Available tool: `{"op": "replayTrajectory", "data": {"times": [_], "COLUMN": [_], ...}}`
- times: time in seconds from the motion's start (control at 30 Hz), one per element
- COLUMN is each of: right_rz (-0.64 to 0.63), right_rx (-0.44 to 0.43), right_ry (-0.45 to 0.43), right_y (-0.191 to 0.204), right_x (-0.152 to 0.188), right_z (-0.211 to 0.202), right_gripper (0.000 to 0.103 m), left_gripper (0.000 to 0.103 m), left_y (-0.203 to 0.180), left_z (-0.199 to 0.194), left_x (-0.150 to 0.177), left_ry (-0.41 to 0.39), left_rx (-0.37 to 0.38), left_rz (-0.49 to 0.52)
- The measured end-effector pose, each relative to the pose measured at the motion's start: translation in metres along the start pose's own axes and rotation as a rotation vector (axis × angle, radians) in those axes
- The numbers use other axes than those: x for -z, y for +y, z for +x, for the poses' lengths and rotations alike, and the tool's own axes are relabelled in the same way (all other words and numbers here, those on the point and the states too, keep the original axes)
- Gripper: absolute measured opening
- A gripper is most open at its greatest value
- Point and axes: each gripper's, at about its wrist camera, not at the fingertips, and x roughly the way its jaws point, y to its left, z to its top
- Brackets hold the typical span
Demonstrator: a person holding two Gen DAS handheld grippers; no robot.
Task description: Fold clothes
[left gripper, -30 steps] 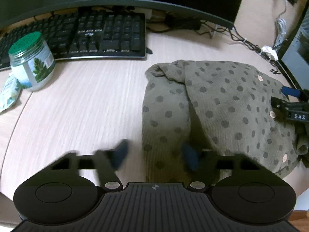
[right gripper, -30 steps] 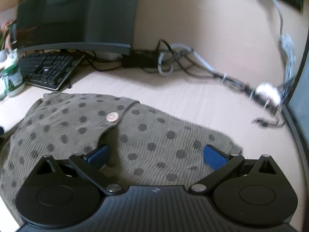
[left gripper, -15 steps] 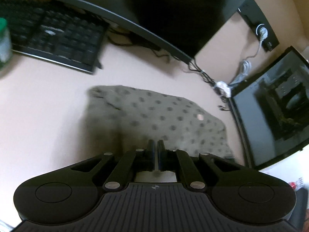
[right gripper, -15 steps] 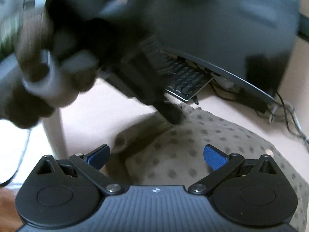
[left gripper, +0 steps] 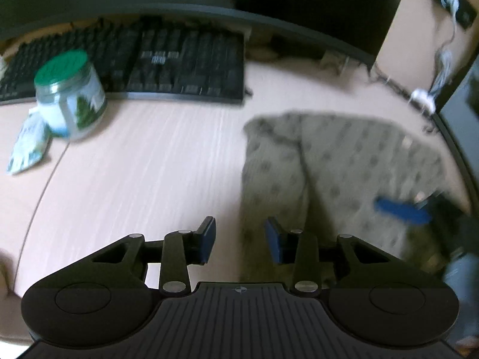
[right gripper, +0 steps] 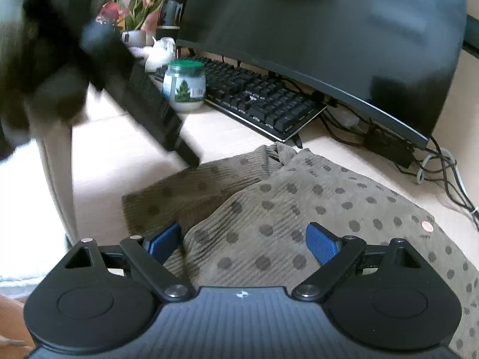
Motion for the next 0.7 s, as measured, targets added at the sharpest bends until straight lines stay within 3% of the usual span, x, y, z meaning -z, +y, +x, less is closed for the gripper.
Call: {"op": "replayTrajectory", "data": {"times": [0.23,0.27,0.33,0.4,0.53,0.6,0.7], "right_rz": [0.037,0.034,0.029,0.022,-0.036,-0.083,-0.116], "right_rx": [0.060,0.068,0.077,0.058,0.022,0.060,0.188], "right_ry": [-0.030,-0.028,-0.020,-0.013,-0.035,-0.034,-0.017], "right_y": [-0.023,-0.024,-0.026,-0.020,0.014,0.032,0.043], "right_x": [0.006,0.007,0.008,0.007,-0.002,-0.004,-0.005], "right_z": [-0.030,-0.031,-0.032,-0.031,-0.025,-0.013,0.011], "right_gripper": [0.093,0.094,0.094,0.094,0.097,0.098,0.098], "left_gripper": [0.041,0.032,0.004,0.004,0.003,0.003,0.003], "left_y": [-0.018,-0.021,-0.020,-0.019,-0.018,-0.019,-0.030], "left_z": [0.014,0.016,0.017,0.018,0.006,0.000,0.000], "left_x": [0.006,0.005,0.004,0.002,-0.013,-0.021,-0.028], "left_ry": [-0.022,-0.027,-0.015,-0.003,-0.001,0.001,0.022], "left_rx": [-0.012,-0.010,0.042,0.095,0.272,0.358,0.403], "left_rz": [0.057,0.069,0.025,-0.019,-0.173,-0.248,-0.278]}}
